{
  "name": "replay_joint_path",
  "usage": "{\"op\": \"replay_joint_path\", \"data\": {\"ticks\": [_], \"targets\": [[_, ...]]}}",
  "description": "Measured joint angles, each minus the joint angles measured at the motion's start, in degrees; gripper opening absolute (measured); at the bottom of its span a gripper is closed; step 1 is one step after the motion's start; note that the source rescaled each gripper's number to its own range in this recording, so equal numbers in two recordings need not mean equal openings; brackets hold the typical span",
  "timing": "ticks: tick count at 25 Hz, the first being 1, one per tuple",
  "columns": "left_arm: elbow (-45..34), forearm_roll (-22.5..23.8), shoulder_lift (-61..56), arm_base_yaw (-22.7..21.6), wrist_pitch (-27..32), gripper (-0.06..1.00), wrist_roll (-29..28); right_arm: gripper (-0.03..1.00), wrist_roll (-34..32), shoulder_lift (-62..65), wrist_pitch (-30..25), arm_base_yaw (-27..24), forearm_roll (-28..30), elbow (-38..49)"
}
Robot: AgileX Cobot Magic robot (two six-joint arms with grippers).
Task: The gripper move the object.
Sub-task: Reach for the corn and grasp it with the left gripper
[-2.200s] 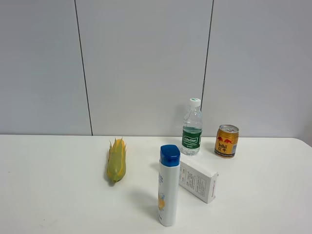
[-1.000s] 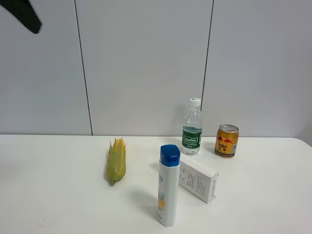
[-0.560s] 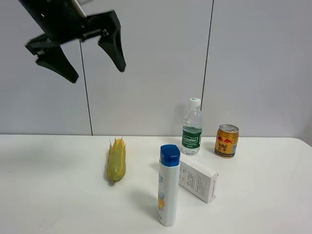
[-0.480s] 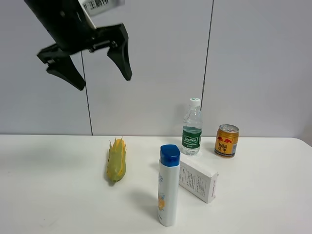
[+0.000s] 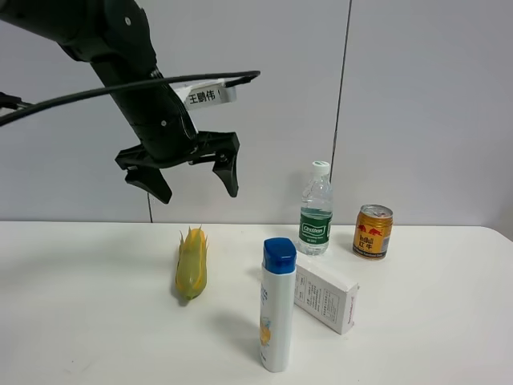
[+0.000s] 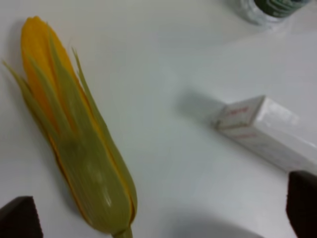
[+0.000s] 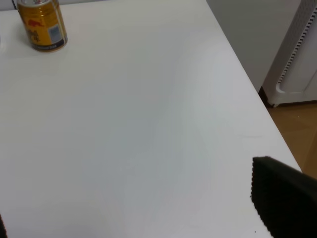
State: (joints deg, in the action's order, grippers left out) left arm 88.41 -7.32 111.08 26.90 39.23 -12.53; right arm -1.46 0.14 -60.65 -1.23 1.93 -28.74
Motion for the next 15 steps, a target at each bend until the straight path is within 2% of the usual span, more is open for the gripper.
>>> {"op": "replay_joint_path", "data": {"ticks": [5,15], "targets": [[0.00,1.99,3.45,0.00,-3.57,1.00,-0.25,1.00,0.00,0.00,0.00,0.00,0.00,0.00],[0.05,7.66,9.80,-0.39,-5.12,1.00,-0.44,1.00,0.00,0.00,0.00,0.00,0.00,0.00]]}}
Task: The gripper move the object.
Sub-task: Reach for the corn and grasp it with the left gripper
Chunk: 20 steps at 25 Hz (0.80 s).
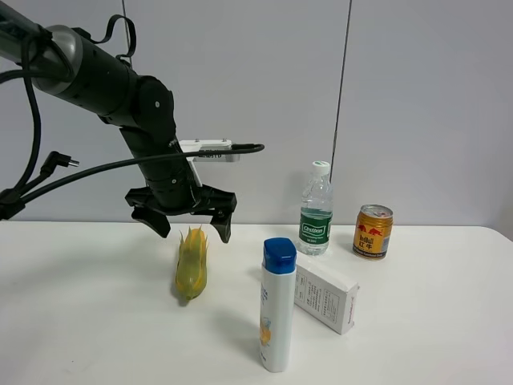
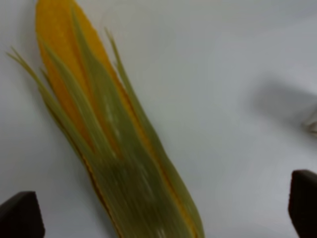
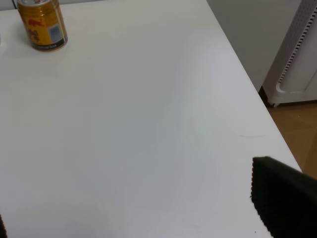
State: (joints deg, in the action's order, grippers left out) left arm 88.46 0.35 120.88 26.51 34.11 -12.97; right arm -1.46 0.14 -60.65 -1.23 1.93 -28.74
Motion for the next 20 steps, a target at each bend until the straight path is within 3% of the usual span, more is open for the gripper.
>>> {"op": "replay_joint_path", "data": {"ticks": [8,20], "targets": [[0.00,0.37,3.90,-0.07,-4.02,1.00,-1.51,1.00,0.00,0.00,0.00,0.00,0.00,0.00],[0.00,0.43,6.81,-2.75,-5.22,1.00,-5.35,1.00,0.00,0.00,0.00,0.00,0.00,0.00]]}}
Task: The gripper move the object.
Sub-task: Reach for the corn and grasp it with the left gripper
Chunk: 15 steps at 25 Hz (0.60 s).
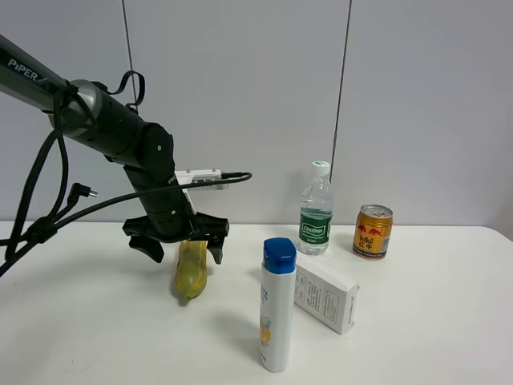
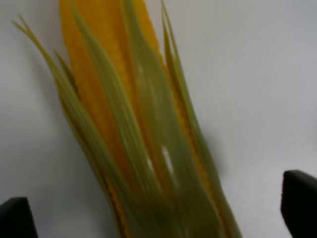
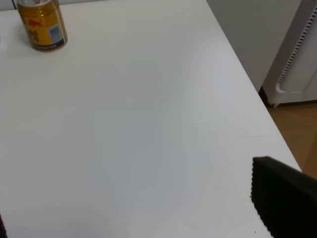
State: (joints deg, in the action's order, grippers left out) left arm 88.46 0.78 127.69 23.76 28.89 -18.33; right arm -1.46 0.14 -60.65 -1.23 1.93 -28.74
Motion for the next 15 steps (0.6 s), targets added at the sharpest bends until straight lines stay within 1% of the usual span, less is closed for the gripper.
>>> {"op": "replay_joint_path", "data": {"ticks": [15], "targets": [[0.00,0.38,1.42,-0.81,-0.92,1.00,0.00,1.00,0.00,0.00,0.00,0.00,0.00,0.00]]}}
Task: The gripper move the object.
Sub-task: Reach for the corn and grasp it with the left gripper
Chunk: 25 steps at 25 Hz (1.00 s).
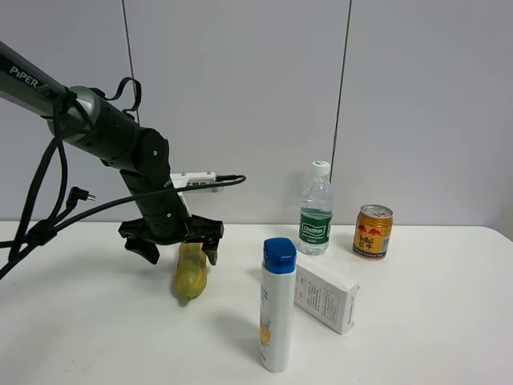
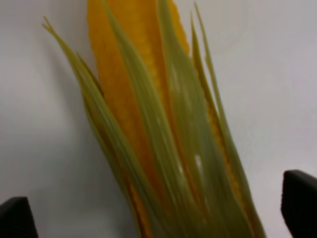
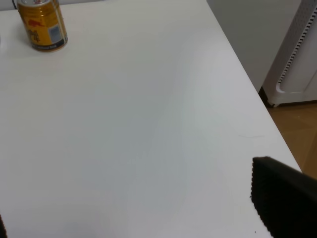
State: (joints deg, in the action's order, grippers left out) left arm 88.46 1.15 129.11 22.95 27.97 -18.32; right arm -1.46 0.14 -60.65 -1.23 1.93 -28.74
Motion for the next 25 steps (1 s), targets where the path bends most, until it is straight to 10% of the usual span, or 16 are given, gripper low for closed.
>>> {"op": "replay_joint_path", "data": {"ticks": [18,20,23,25], "targets": [[0.00,2.38,1.69,0.17,-0.18,0.97,0.08,1.00,0.00,0.00,0.00,0.00,0.00,0.00],[0.00,2.38,1.69,0.17,-0.18,0.74,0.08,1.00,0.00,0.00,0.00,0.00,0.00,0.00],[0.00,2.25,1.69,0.23,0.92,0.00,0.08,1.00,0.00,0.00,0.00,0.00,0.00,0.00],[0.00,2.17,1.40,0.23,2.09,0.03,0.23,1.00,0.00,0.00,0.00,0.00,0.00,0.00]]}}
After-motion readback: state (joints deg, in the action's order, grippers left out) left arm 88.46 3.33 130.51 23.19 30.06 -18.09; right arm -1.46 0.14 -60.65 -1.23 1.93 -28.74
